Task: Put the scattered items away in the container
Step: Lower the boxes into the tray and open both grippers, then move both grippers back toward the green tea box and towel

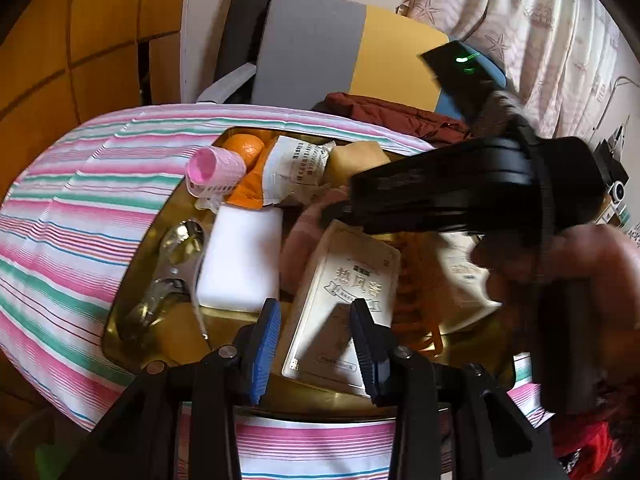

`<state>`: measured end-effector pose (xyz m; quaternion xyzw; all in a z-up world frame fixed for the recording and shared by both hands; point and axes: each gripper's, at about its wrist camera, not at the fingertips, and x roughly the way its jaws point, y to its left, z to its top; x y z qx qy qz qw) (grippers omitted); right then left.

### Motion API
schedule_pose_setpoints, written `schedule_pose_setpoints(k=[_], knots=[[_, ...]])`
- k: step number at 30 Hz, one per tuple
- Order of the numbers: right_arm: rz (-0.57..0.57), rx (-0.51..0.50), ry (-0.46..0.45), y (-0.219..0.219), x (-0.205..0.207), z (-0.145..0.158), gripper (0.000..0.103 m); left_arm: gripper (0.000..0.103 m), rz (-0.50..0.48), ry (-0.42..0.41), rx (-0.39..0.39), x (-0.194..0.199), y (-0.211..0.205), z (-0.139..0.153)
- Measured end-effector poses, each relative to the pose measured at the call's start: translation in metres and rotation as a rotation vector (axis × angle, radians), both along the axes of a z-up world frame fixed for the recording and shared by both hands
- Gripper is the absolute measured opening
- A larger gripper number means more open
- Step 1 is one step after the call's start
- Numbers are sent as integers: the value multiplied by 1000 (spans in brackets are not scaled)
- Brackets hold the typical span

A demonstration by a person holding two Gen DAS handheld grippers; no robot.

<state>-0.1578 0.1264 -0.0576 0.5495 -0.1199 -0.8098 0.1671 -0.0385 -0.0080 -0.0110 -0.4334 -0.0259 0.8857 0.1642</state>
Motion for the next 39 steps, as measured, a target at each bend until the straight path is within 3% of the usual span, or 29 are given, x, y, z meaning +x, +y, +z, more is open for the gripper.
schedule_pose_setpoints(k=[1, 7, 10, 13, 16, 17, 22, 29, 32, 39], knots=[[19, 16, 18, -4, -2, 0, 18, 36, 1, 2, -3, 1, 1, 0], [-20, 68, 186, -2, 2, 20, 17, 39, 25, -13, -24, -1, 2, -5], [3, 59, 179, -1, -4, 15, 18, 42, 48, -21, 13, -8, 3, -8], [4, 32, 180, 2, -2, 12, 28, 46, 59, -22, 8, -17, 8, -7], [-50, -75, 205, 18, 15, 24, 57, 46, 61, -20, 22, -15, 5, -3], [-80, -105, 238, 28, 26, 32, 62, 46, 77, -3, 22, -13, 2, -1], [-177, -226, 311, 65, 77, 50, 70, 47, 157, 30, 91, -5, -16, 11], [-292, -139, 290, 110, 126, 49, 71, 48, 149, 39, 55, 3, 5, 17], [-355, -166, 285, 145, 151, 47, 72, 48, 100, 63, 56, 9, 27, 23], [-539, -123, 267, 225, 197, 26, 74, 48, -120, 101, 27, 27, 107, 34]])
